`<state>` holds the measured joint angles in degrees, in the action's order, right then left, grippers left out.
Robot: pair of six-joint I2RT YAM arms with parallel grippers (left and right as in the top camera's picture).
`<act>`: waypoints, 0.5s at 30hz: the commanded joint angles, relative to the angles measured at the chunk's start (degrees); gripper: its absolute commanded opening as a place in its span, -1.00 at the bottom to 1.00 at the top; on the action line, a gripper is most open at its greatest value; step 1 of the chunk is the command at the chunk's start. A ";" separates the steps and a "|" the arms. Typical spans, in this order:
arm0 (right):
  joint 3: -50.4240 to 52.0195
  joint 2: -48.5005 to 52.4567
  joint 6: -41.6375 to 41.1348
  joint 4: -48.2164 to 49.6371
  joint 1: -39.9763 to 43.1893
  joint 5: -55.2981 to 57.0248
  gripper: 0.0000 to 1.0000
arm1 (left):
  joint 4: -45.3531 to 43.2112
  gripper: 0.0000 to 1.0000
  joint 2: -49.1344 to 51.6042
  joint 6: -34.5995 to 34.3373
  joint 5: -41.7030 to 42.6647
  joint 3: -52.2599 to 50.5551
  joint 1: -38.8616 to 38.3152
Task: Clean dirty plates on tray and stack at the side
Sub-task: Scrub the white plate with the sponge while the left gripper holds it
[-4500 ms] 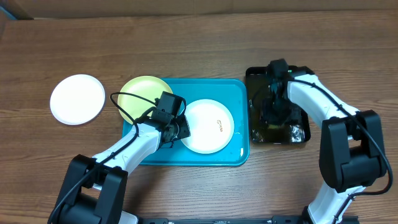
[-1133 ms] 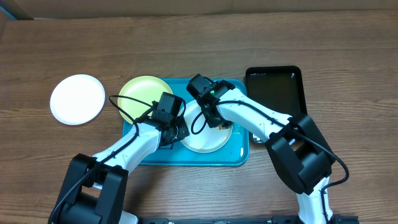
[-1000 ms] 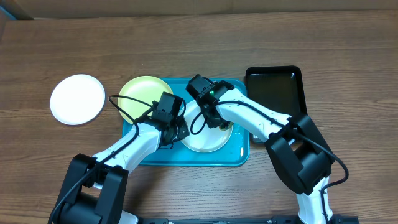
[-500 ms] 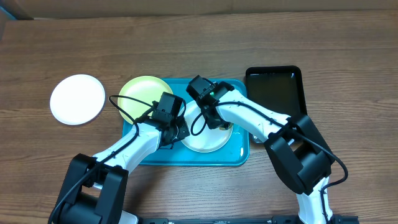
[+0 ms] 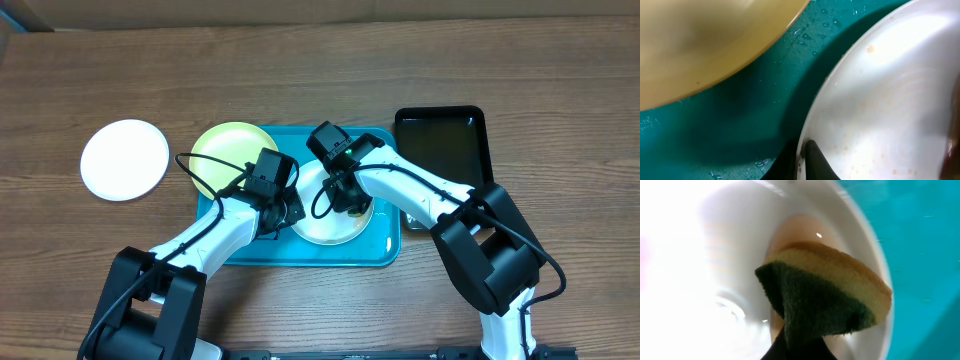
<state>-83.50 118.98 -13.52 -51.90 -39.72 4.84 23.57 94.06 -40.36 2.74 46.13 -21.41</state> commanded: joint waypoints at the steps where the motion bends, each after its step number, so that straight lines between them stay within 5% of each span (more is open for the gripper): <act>1: 2.14 1.07 -0.37 0.83 -0.70 -11.41 -0.92 | 1.25 -0.83 2.69 0.52 -1.66 -2.14 0.00; 8: 1.18 1.03 0.59 3.32 0.02 -18.97 -0.93 | 1.27 -0.82 2.69 0.55 -1.66 -2.14 0.00; 15: -7.23 -1.18 8.04 -1.16 6.93 -38.99 -0.92 | 1.31 -0.81 2.69 0.68 -1.68 -2.14 0.00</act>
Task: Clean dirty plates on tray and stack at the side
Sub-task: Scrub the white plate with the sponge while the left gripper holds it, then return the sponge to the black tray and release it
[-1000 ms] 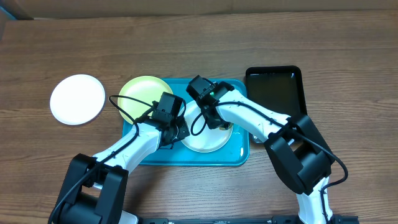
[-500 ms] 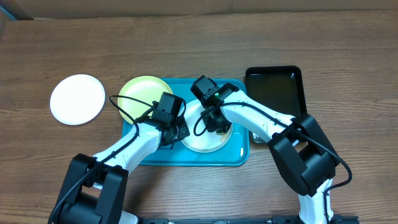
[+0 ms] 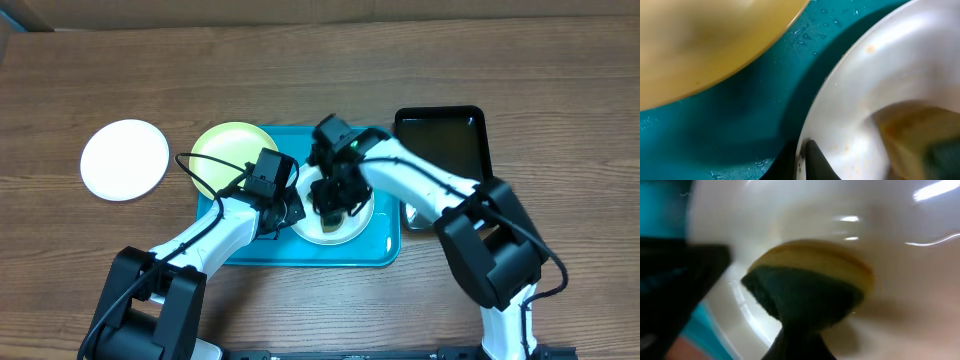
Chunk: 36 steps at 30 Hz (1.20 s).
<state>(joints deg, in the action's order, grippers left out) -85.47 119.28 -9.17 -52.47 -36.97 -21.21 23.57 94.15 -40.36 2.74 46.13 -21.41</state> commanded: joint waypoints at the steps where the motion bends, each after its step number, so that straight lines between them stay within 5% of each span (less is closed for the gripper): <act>1: -6.32 -2.19 3.72 -1.42 5.70 -14.64 -0.92 | 1.29 -0.81 2.60 1.03 -1.66 -2.14 0.00; 7: -8.37 -7.72 8.17 -5.95 17.11 -24.15 -0.92 | 1.29 -0.79 2.60 1.16 -1.66 -2.14 0.00; 15: -6.36 -8.61 7.19 -16.52 29.14 -0.48 -0.92 | 0.98 -0.63 2.60 1.14 -1.57 -2.14 0.00; 21: 1.73 -8.59 2.47 -9.64 31.50 15.34 -0.92 | 0.61 -0.36 2.60 1.16 -1.25 -2.14 0.00; 29: 11.30 -8.59 1.84 4.35 31.47 19.04 -0.89 | 0.57 -0.35 2.60 1.18 -1.27 -2.14 0.00; 30: 12.13 -8.59 1.84 5.38 31.47 19.04 -0.80 | 0.52 -0.34 2.60 1.16 -1.27 -2.14 0.00; 34: 14.64 -8.59 1.86 7.52 31.47 19.04 0.14 | 0.55 -0.26 2.60 1.16 -1.20 -2.14 0.00; 36: 15.34 -8.59 1.86 7.98 31.47 19.04 0.22 | 0.57 -0.22 2.60 1.16 -1.18 -2.14 0.00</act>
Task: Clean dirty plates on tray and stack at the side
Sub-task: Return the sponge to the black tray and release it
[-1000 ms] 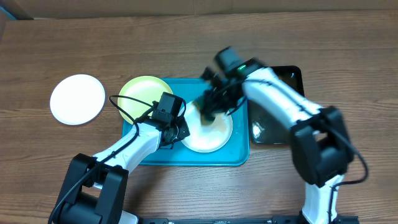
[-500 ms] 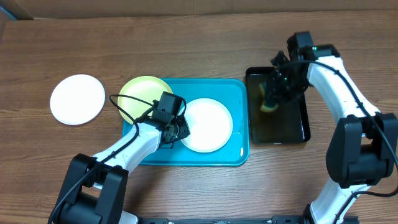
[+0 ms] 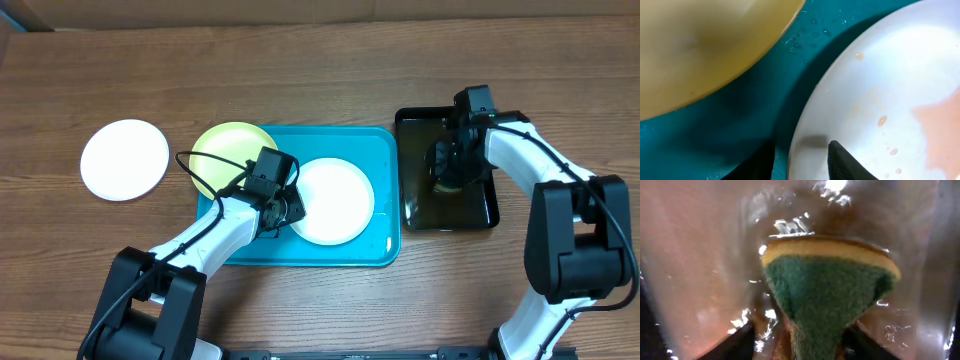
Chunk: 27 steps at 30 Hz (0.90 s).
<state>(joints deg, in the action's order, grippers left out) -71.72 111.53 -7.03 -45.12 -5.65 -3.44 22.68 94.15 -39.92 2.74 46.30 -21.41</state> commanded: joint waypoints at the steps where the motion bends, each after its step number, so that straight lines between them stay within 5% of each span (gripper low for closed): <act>1: 1.95 -0.83 -0.31 0.92 0.15 1.25 0.22 | 1.46 -0.21 2.60 0.72 -1.18 -2.32 0.00; 6: 3.72 -0.83 -0.70 1.36 0.15 -0.09 0.19 | 1.40 -0.21 2.60 0.72 -1.20 -2.32 0.00; 11: 6.62 -0.83 -0.68 4.31 0.15 -0.07 -0.23 | 1.40 -0.28 2.60 0.72 -0.76 -2.32 0.00; 17: -0.90 -1.97 -0.68 -2.49 0.26 -5.68 0.15 | 1.29 -0.13 2.60 0.72 -0.76 -2.32 0.00; 27: -26.93 -2.58 -0.72 -21.24 5.01 -2.60 0.42 | 3.32 -0.37 2.60 2.71 0.24 -1.25 0.00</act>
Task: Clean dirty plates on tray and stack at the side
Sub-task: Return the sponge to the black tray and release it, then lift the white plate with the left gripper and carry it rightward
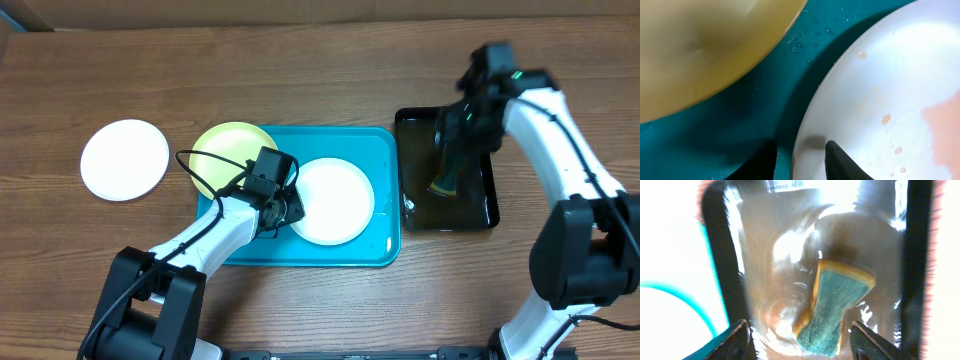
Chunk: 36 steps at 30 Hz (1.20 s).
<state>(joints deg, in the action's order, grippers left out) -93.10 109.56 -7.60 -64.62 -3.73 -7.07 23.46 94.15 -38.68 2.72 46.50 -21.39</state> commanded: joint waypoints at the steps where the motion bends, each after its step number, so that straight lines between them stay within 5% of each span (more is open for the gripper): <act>1: -7.89 -0.61 -0.22 -3.26 4.59 1.03 0.44 | 3.48 -0.49 2.60 1.49 0.24 -0.98 -0.02; 3: -10.62 -0.61 -1.55 -5.38 7.56 0.98 1.00 | 5.14 -0.59 2.60 2.45 0.26 0.04 -0.02; 13: -11.17 -0.37 -1.62 -5.53 15.85 1.01 1.00 | 11.30 -0.92 2.60 4.50 0.24 5.11 -0.02; 36: -11.17 -0.37 -1.62 -5.53 16.57 1.01 1.00 | 30.51 -0.92 2.58 13.03 -0.66 32.85 0.22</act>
<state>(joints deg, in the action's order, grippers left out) -103.44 109.54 -8.99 -70.28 12.67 -6.15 53.78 96.55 -27.57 2.72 75.53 -21.37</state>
